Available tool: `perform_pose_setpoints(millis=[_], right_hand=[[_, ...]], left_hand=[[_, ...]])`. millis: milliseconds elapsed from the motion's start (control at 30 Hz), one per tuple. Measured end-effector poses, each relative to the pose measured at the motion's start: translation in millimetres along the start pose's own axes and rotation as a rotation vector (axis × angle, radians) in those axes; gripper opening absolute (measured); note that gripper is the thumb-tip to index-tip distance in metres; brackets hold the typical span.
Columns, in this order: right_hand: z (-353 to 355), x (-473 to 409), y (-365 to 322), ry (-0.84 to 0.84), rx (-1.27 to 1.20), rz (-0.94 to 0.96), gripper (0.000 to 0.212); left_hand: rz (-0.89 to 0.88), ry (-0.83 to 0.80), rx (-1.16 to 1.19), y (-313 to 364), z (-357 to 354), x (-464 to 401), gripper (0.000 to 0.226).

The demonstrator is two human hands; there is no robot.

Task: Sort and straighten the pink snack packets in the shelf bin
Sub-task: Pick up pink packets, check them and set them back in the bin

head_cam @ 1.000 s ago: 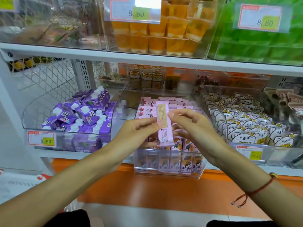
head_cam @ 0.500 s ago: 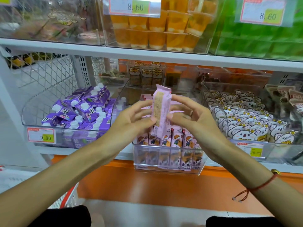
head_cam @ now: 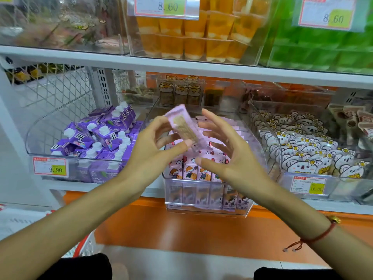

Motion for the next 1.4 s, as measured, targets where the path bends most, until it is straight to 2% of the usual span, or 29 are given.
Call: perform_pose_setpoints(millis=[67, 200, 333, 400, 500, 600, 733, 833, 933, 1000, 1033, 1167, 1233, 1300, 1400], right_hand=[[0, 1, 0, 0.058, 0.048, 0.021, 0.060], [8, -1, -5, 0.175, 0.076, 0.051, 0.031], [8, -4, 3, 0.097, 0.090, -0.022, 0.026], [10, -4, 12, 0.065, 0.019, -0.128, 0.022], [17, -5, 31, 0.121, -0.232, -0.311, 0.022], [21, -3, 49, 0.174, -0.485, -0.454, 0.031], [13, -12, 53, 0.088, -0.563, -0.471, 0.030], [9, -39, 56, 0.045, -0.372, -0.409, 0.037], [20, -74, 60, 0.089, 0.247, -0.243, 0.027], [13, -94, 66, -0.006, 0.609, -0.143, 0.020], [8, -101, 70, -0.046, 0.703, -0.120, 0.020], [-11, -124, 83, -0.138, 0.842, -0.073, 0.028], [-23, -125, 99, -0.274, 0.930, -0.140, 0.036], [-28, -121, 111, -0.359, 0.914, -0.202, 0.041], [-24, -114, 114, -0.310, 0.855, -0.195, 0.043]], left_hand=[[0.086, 0.015, 0.129, -8, -3, 1, 0.047], [0.174, 0.019, 0.186, -14, -8, 4, 0.054], [0.066, 0.118, -0.031, -2, 8, 1, 0.081], [-0.029, 0.097, -0.129, 8, 8, 3, 0.073], [-0.057, 0.003, -0.213, 9, -3, 7, 0.045], [-0.030, -0.060, -0.231, 5, -7, 7, 0.041], [-0.090, -0.016, -0.234, 18, 6, 0, 0.037], [-0.143, 0.113, -0.223, 25, 28, -10, 0.034], [-0.163, 0.288, -0.264, 22, 57, -22, 0.033], [-0.160, 0.328, -0.290, 18, 68, -33, 0.034], [-0.160, 0.330, -0.291, 16, 71, -39, 0.034], [-0.172, 0.311, -0.320, 10, 73, -60, 0.031], [-0.190, 0.243, -0.356, 9, 66, -71, 0.032], [-0.218, 0.146, -0.426, 11, 57, -81, 0.033], [-0.241, 0.041, -0.597, 13, 47, -98, 0.033]])
Point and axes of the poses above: each hand's wrist, its own x-axis away from the middle knuckle, its own z-axis out of the back of the hand, y = z × x, the point moved 8 cm from there along -x, towards the middle knuckle
